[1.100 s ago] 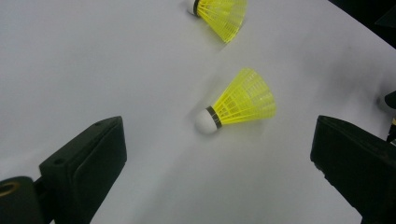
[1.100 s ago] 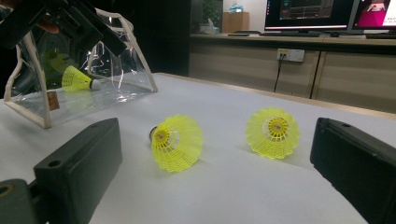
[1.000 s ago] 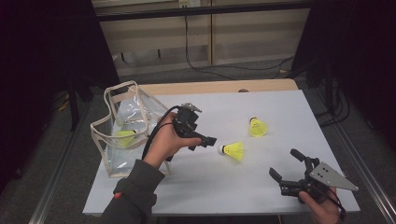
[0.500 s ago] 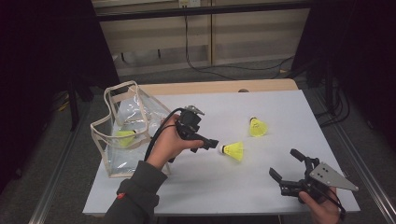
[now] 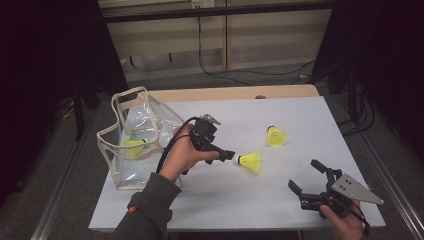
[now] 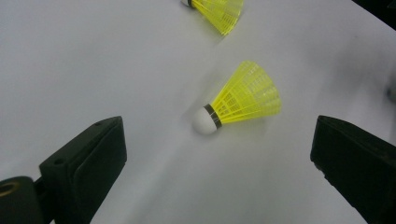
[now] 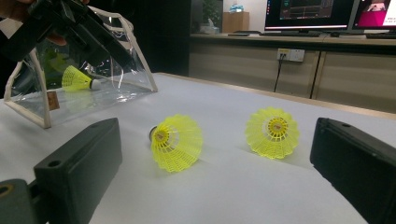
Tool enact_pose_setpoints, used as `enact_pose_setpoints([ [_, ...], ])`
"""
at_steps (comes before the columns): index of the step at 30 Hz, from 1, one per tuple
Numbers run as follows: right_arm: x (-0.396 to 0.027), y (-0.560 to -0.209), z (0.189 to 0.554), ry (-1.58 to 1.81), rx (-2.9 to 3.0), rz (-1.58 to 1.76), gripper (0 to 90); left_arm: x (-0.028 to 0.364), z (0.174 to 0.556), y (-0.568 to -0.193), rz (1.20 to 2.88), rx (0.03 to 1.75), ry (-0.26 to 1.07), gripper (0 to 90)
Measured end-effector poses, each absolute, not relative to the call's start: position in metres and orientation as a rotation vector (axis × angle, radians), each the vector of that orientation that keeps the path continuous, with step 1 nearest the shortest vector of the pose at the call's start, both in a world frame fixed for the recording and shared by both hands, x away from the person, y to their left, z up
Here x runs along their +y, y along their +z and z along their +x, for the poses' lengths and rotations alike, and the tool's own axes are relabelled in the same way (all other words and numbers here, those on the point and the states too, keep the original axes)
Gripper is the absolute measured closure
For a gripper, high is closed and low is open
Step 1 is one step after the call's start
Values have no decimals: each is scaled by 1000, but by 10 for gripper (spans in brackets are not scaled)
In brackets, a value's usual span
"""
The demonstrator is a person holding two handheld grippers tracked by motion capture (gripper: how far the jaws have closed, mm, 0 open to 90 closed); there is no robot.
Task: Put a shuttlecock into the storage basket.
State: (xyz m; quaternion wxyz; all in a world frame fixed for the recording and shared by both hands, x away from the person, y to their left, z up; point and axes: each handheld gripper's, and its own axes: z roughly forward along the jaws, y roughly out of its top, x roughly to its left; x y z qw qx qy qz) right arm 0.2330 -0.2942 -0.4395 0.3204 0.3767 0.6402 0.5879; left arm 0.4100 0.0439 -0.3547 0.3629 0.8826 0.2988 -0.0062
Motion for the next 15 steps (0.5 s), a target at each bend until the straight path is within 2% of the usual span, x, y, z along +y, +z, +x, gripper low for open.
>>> enact_pose_setpoints([
  [15, -294, -439, 233, 1550, 1679, 989, 20, 38, 410, -364, 2288, 739, -5, 38],
])
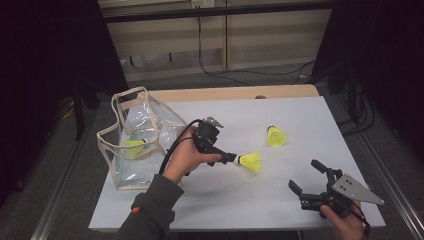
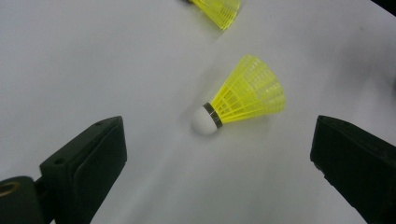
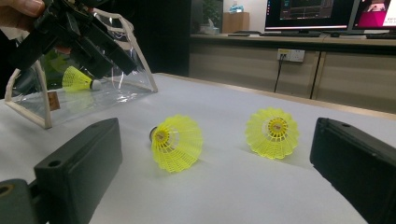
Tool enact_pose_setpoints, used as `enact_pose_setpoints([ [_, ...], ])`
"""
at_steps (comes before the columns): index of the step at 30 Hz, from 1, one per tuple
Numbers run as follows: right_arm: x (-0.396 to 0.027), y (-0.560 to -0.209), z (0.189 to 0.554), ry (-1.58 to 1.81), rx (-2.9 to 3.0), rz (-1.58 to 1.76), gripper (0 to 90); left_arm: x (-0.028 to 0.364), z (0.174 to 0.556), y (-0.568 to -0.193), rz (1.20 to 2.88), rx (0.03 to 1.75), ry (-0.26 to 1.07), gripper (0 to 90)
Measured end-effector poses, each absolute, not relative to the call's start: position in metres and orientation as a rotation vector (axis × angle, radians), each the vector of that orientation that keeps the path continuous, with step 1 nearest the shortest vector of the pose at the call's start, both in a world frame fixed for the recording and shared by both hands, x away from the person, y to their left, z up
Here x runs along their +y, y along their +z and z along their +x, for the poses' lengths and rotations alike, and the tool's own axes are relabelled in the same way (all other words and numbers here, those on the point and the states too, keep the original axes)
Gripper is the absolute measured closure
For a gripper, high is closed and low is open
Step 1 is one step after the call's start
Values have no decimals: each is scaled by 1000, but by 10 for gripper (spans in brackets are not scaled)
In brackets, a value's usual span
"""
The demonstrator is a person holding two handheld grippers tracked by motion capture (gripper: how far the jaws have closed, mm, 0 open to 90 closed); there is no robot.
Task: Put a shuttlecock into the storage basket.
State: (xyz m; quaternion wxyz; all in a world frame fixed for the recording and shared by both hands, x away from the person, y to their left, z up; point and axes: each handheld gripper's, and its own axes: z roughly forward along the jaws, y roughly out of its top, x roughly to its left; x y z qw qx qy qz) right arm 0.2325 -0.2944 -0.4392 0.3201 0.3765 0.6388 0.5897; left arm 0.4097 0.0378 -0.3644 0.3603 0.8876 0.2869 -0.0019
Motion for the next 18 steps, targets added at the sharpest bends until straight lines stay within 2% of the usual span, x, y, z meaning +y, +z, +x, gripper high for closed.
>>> enact_pose_setpoints([
  [18, -294, -439, 233, 1547, 1679, 990, 20, 27, 410, -372, 2300, 700, 5, 47],
])
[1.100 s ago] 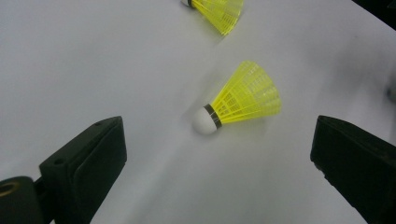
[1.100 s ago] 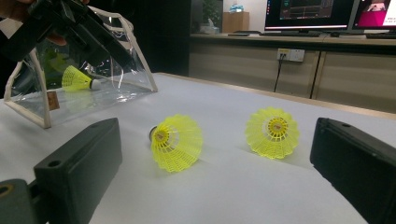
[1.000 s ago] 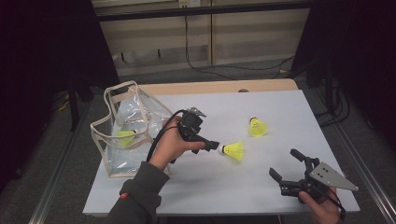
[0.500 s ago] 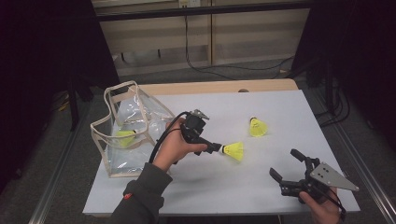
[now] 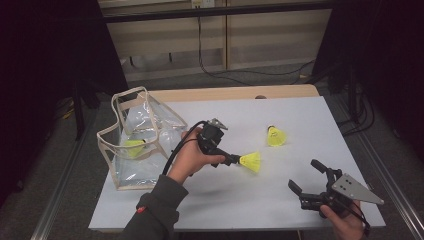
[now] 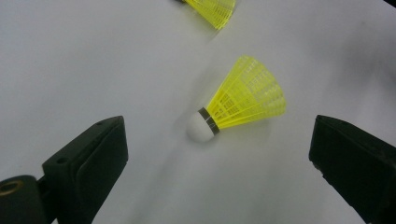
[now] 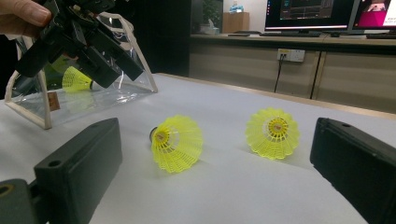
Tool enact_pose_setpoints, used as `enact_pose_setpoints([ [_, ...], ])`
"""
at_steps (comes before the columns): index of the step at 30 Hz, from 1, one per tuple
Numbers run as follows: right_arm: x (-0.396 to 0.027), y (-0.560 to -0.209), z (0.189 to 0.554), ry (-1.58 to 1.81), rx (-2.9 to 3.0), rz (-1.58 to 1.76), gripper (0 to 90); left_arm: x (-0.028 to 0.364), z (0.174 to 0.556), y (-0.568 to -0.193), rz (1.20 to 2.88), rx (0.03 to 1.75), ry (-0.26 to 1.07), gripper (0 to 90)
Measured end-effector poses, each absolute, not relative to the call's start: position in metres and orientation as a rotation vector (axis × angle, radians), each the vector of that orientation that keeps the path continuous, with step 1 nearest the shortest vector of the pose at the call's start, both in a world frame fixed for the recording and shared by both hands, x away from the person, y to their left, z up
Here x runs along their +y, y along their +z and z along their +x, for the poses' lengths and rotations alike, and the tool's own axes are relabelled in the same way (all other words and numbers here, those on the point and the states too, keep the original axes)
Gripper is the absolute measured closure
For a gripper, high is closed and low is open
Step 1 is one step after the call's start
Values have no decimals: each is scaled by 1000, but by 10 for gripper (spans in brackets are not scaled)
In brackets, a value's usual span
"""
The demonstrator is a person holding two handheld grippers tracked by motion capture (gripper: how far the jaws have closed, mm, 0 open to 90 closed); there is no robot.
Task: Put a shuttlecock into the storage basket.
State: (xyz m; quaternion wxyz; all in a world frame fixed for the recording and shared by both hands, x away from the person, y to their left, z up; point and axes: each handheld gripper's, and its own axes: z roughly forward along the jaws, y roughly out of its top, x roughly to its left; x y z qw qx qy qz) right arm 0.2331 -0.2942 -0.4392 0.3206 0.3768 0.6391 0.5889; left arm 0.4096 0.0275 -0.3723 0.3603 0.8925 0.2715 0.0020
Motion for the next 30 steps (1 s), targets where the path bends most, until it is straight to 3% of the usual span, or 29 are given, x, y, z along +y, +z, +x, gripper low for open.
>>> enact_pose_setpoints([
  [30, -294, -440, 234, 1549, 1687, 984, 20, 13, 413, -389, 2355, 637, 11, 65],
])
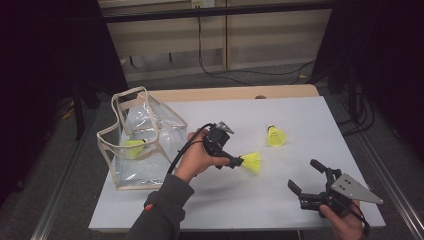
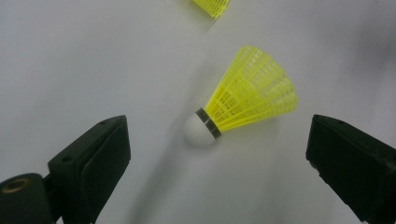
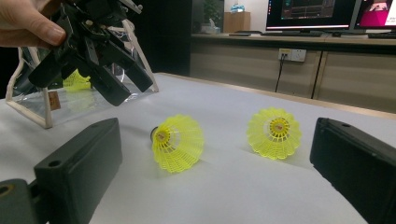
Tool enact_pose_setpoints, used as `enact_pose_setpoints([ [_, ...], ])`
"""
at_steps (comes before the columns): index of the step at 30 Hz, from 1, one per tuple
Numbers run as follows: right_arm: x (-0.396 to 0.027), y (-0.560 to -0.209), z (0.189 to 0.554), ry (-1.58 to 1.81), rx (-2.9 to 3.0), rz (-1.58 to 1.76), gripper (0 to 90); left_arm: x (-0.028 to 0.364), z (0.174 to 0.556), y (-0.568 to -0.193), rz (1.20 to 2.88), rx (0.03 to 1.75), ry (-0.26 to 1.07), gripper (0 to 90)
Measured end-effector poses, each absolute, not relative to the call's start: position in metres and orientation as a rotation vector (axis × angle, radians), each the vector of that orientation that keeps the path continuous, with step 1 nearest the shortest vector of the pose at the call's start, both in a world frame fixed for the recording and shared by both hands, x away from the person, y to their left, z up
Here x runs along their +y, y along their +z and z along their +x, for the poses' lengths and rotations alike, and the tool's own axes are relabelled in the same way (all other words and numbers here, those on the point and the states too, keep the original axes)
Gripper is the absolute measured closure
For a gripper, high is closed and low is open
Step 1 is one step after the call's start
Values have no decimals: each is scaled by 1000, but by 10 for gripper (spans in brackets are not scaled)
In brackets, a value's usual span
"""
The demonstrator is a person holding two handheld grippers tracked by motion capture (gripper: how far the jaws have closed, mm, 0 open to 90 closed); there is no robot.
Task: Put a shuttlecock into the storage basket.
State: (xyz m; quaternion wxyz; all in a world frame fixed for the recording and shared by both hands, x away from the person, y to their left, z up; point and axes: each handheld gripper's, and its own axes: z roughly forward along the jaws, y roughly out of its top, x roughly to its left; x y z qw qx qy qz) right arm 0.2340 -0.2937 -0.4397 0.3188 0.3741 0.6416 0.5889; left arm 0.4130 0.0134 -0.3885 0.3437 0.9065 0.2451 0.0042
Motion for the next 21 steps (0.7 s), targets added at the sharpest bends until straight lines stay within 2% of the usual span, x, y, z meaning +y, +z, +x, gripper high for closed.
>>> enact_pose_setpoints([
  [14, -295, -440, 233, 1549, 1683, 989, 20, 4, 416, -405, 2408, 592, 15, 75],
  [21, -294, -440, 233, 1547, 1686, 984, 20, 0, 420, -414, 2442, 563, 23, 125],
])
